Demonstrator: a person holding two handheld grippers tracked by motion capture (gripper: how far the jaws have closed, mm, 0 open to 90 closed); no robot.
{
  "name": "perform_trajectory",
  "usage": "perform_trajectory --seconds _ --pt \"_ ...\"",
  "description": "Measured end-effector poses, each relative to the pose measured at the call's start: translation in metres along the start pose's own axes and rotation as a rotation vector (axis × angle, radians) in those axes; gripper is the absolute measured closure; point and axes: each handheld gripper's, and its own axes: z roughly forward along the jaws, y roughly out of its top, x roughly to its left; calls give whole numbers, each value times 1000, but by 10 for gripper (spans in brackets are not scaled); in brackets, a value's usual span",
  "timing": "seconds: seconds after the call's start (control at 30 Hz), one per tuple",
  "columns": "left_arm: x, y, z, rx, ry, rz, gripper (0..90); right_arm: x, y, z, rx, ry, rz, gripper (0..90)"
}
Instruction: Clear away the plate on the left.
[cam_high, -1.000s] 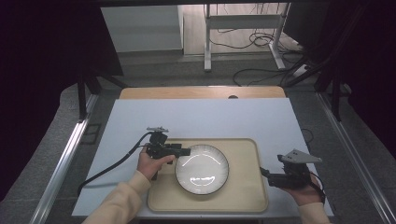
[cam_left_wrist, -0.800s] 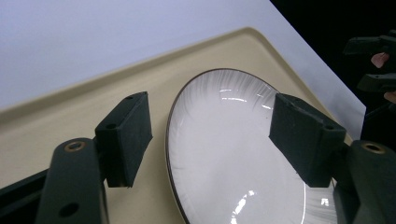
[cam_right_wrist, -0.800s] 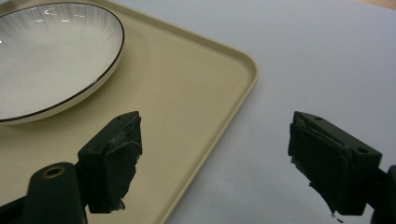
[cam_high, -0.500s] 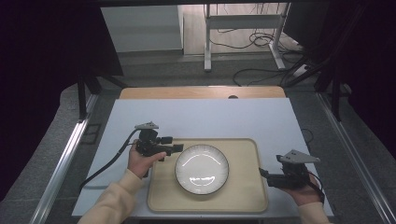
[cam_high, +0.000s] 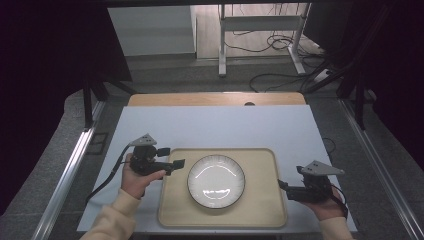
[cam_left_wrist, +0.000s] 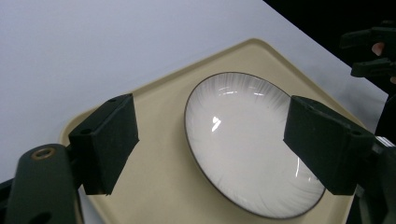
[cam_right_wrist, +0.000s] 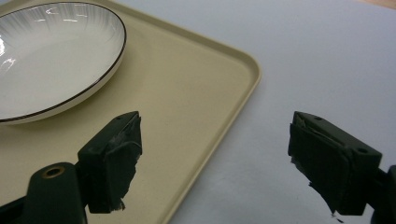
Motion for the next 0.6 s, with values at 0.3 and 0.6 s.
perform_trajectory --seconds 0.3,0.6 --pt "5 -30 -37 42 121 5 167 0 0 -1 -5 7 -3 175" --pt "7 -60 -57 83 200 -7 170 1 0 0 -2 7 -9 176"
